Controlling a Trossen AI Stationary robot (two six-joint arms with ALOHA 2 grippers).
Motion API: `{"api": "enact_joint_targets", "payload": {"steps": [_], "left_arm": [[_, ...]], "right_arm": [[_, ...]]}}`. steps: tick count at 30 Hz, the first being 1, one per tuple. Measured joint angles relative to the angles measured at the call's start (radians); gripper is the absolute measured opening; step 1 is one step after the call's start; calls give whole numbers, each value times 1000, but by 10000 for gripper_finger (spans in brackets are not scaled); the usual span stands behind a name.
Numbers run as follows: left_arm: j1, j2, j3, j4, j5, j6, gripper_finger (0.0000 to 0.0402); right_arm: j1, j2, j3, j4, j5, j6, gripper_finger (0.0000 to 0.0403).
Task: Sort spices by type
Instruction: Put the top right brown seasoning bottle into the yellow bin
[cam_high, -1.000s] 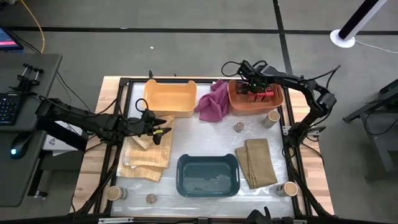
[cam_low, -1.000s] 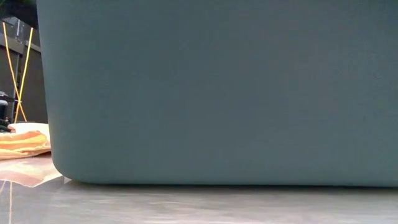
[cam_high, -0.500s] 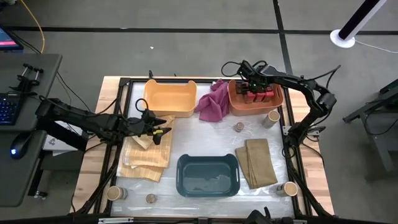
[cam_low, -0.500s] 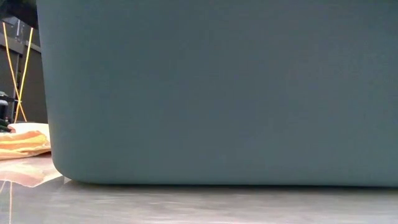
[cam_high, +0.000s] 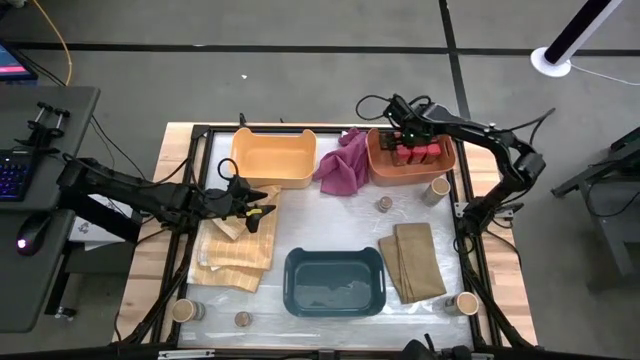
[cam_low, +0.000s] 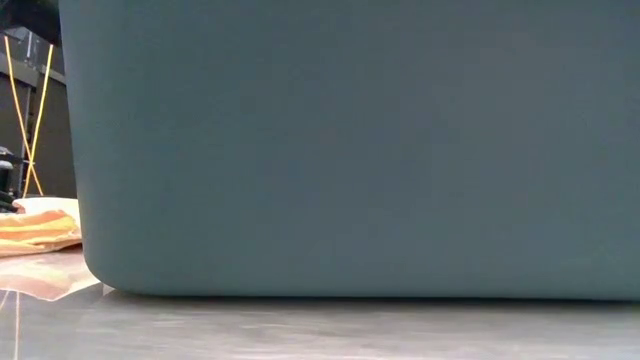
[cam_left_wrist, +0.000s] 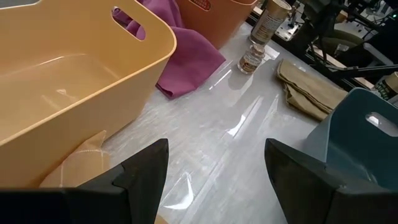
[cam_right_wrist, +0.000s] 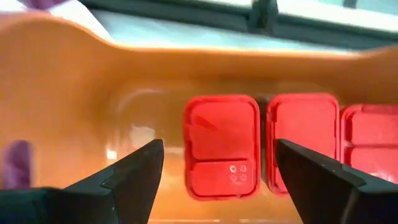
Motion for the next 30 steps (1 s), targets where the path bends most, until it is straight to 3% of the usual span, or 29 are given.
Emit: {"api": "enact_joint_targets", "payload": {"steps": [12, 23, 30], "left_arm": [[1, 0, 0, 1, -26, 0, 249], [1, 0, 0, 11, -26, -2, 249], [2, 0, 0, 39, -26, 6, 249]], "right_arm": [[3, -129, 0, 162, -10, -30, 305], [89, -139, 0, 183, 4, -58, 305], [187, -139, 0, 297, -134, -161, 305]]}}
